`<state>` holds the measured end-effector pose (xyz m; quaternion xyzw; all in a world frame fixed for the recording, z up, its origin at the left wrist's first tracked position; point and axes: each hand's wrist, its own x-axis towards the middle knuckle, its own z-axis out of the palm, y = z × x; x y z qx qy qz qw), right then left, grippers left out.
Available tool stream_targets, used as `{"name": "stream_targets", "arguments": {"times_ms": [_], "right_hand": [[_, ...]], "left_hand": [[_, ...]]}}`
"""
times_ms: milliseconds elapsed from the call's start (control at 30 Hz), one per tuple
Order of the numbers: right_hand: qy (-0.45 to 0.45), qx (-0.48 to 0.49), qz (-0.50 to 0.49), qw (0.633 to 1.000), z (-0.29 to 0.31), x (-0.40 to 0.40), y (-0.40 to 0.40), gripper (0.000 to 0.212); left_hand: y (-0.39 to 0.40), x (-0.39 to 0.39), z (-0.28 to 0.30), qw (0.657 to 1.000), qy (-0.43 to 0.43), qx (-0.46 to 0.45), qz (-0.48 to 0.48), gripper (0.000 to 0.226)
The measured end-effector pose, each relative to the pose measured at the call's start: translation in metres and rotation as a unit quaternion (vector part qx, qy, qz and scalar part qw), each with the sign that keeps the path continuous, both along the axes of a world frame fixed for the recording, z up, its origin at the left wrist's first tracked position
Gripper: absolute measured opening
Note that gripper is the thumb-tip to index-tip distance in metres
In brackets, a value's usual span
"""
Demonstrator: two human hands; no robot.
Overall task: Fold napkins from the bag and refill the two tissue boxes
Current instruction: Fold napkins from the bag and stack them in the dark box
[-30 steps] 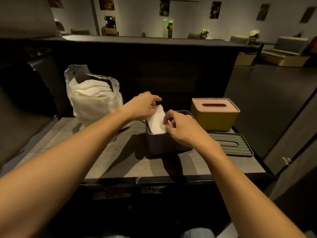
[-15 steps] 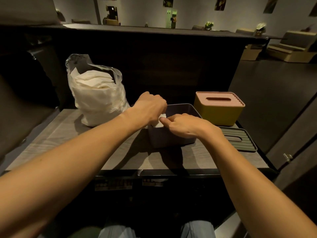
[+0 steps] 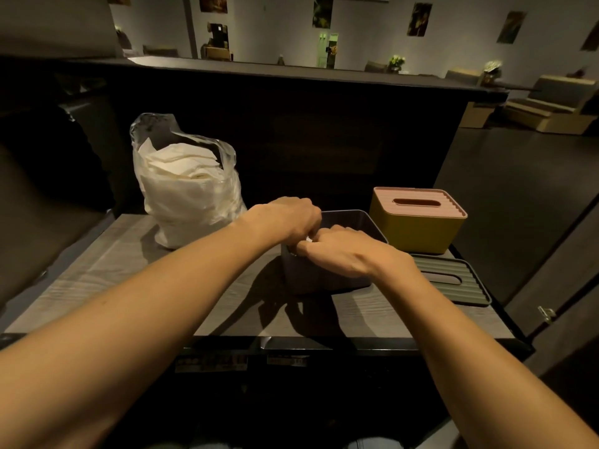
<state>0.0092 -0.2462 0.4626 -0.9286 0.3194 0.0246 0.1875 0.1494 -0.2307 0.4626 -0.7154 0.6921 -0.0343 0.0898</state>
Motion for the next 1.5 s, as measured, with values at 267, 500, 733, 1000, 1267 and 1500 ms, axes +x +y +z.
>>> {"name": "stream_targets", "arguments": {"times_ms": [267, 500, 733, 1000, 1267, 1500], "right_hand": [[-0.099, -0.019, -0.002, 0.995, 0.001, -0.007, -0.008, 0.033], [-0.249, -0.093, 0.012, 0.964, 0.026, 0.034, 0.006, 0.022], [-0.405, -0.118, 0.033, 0.906, 0.041, 0.112, 0.032, 0.017], [-0.253, -0.121, 0.128, 0.951, 0.044, 0.204, 0.015, 0.059], [-0.235, -0.121, 0.122, 0.957, 0.012, 0.211, -0.009, 0.065], [-0.316, -0.085, 0.131, 0.936, 0.022, 0.211, -0.003, 0.058]], "left_hand": [[0.030, 0.015, 0.011, 0.971, 0.214, -0.104, -0.040, 0.023], [0.075, 0.063, 0.036, 0.948, 0.242, -0.208, -0.015, 0.022], [0.122, 0.122, 0.037, 0.881, 0.235, -0.410, -0.023, 0.015], [0.118, 0.186, 0.017, 0.898, 0.179, -0.361, 0.175, 0.097], [0.112, 0.204, -0.036, 0.842, 0.399, -0.312, 0.183, 0.133], [0.113, 0.196, -0.014, 0.816, 0.394, -0.369, 0.209, 0.128]]}}
